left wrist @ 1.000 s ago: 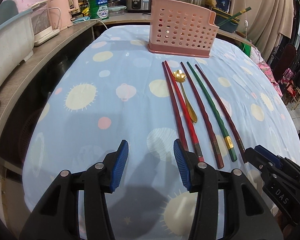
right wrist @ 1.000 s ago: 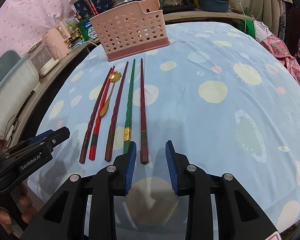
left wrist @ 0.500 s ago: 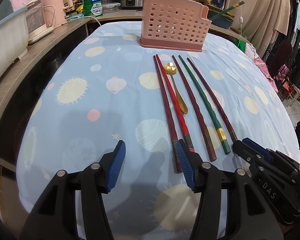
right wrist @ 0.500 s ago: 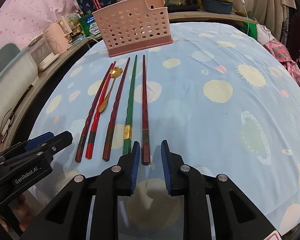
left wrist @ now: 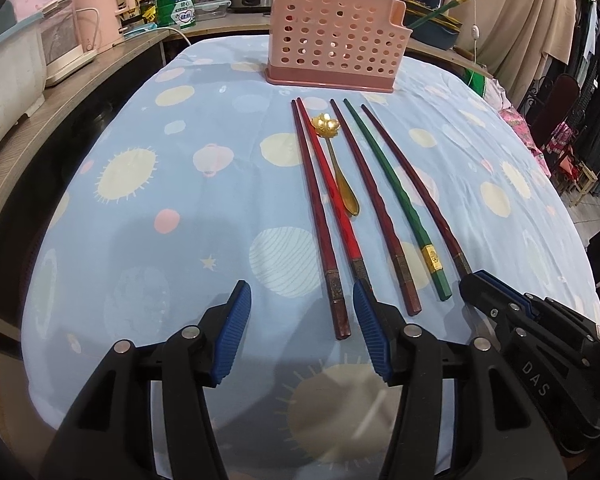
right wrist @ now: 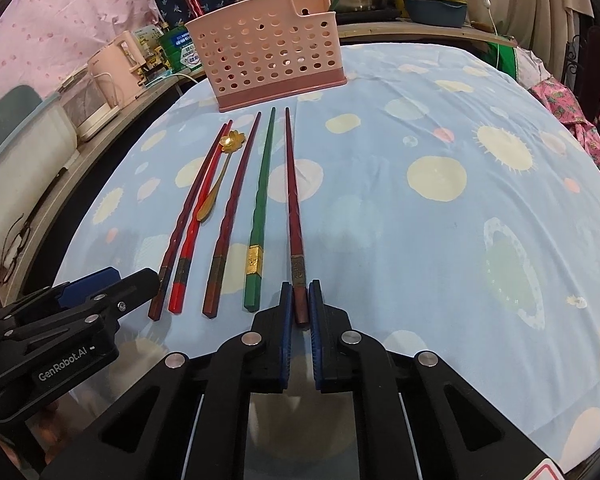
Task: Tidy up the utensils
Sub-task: 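Grasp a dark red chopstick with the right gripper while the left gripper approaches the chopsticks, then grasp another dark red chopstick with the left gripper, then lift both held dark red chopsticks toward the pink holder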
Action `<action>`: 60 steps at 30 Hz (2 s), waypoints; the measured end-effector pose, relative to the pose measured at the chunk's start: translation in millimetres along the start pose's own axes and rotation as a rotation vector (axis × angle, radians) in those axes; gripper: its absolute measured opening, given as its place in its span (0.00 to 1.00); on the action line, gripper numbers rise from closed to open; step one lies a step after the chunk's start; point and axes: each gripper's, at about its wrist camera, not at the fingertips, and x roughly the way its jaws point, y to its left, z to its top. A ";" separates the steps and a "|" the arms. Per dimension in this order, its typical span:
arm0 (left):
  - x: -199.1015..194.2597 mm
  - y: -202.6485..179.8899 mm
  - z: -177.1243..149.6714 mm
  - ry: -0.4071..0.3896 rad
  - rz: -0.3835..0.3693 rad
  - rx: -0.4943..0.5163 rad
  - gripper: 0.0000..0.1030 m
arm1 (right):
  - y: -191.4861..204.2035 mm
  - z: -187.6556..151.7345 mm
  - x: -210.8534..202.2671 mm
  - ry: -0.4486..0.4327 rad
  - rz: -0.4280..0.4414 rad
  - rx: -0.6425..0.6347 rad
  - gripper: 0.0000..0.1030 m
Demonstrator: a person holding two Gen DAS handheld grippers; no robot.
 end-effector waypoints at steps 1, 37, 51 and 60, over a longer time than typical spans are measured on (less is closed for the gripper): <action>1.4 0.0 -0.7 0.005 0.003 -0.001 0.49 | -0.2 -0.3 -0.6 0.000 0.001 0.001 0.07; -21.5 11.4 5.8 -0.047 -0.033 -0.024 0.07 | -0.8 0.4 -16.1 -0.035 0.034 0.019 0.07; -79.8 17.3 38.0 -0.190 -0.061 -0.061 0.07 | -3.1 31.3 -69.8 -0.181 0.085 0.047 0.07; -112.9 24.3 65.9 -0.290 -0.059 -0.086 0.07 | -2.9 56.5 -106.9 -0.279 0.110 0.058 0.07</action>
